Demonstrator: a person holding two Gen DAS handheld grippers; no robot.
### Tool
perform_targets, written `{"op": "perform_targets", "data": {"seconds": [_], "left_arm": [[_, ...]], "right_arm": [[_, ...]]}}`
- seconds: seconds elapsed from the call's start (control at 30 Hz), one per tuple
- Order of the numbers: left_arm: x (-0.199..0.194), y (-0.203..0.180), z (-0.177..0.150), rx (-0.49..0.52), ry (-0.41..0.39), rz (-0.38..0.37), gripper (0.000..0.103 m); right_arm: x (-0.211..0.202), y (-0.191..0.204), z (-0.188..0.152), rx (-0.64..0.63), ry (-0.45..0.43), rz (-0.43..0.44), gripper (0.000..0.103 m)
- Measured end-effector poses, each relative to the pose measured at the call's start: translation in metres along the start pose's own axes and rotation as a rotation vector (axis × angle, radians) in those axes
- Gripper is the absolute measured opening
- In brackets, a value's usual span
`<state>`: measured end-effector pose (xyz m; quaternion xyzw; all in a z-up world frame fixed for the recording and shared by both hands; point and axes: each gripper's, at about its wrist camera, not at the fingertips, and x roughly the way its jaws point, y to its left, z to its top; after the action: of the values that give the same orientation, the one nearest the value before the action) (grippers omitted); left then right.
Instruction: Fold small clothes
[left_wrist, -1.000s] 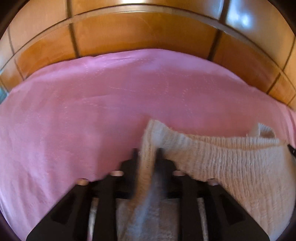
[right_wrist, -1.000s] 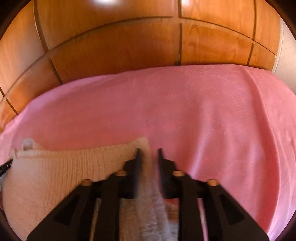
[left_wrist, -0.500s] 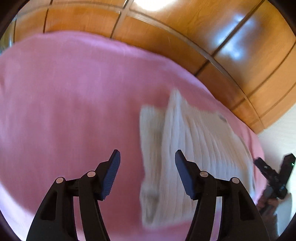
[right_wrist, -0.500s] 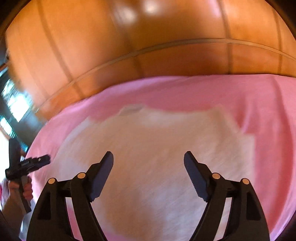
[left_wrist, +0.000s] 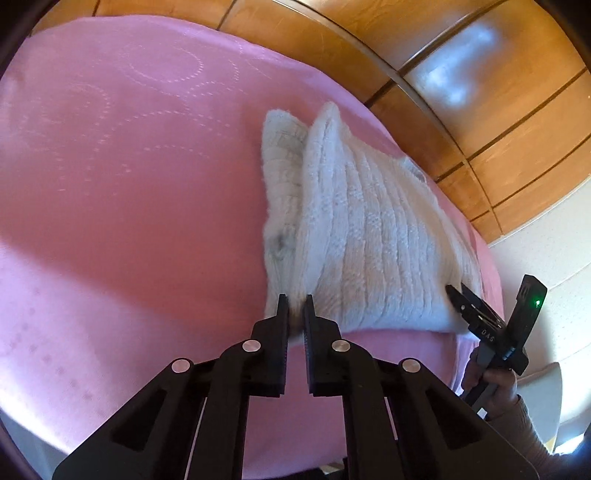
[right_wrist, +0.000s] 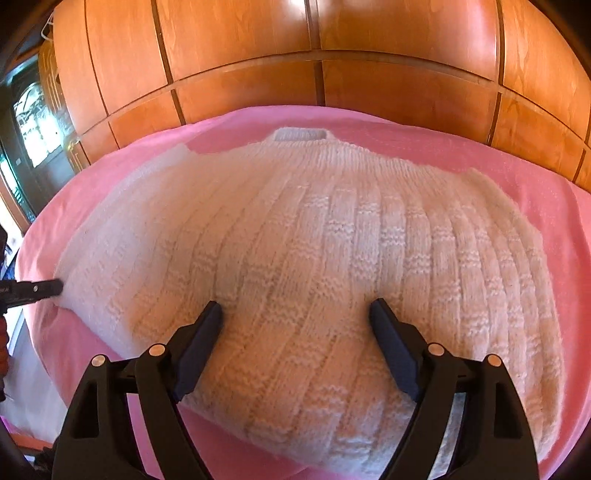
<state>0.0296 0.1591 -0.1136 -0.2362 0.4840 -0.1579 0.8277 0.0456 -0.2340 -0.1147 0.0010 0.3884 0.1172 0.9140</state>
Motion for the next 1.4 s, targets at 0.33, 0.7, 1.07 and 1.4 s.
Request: {"op": "perform_targets", "data": {"seconds": [0.33, 0.7, 1.07, 1.4], "left_arm": [[0.007, -0.016, 0.083, 0.046, -0.103, 0.028, 0.023], [0.069, -0.024, 0.119, 0.003, -0.073, 0.06, 0.005], [0.062, -0.028, 0.11, -0.028, -0.113, 0.262, 0.027], [0.044, -0.122, 0.059, 0.285, -0.193, 0.196, 0.038]], "right_arm": [[0.003, 0.01, -0.005, 0.0, -0.049, -0.012, 0.09], [0.0, 0.01, -0.011, -0.003, -0.084, -0.012, 0.091], [-0.002, 0.01, -0.004, -0.01, -0.061, -0.003, 0.094], [-0.035, -0.09, 0.01, 0.323, -0.037, -0.046, 0.092]]}}
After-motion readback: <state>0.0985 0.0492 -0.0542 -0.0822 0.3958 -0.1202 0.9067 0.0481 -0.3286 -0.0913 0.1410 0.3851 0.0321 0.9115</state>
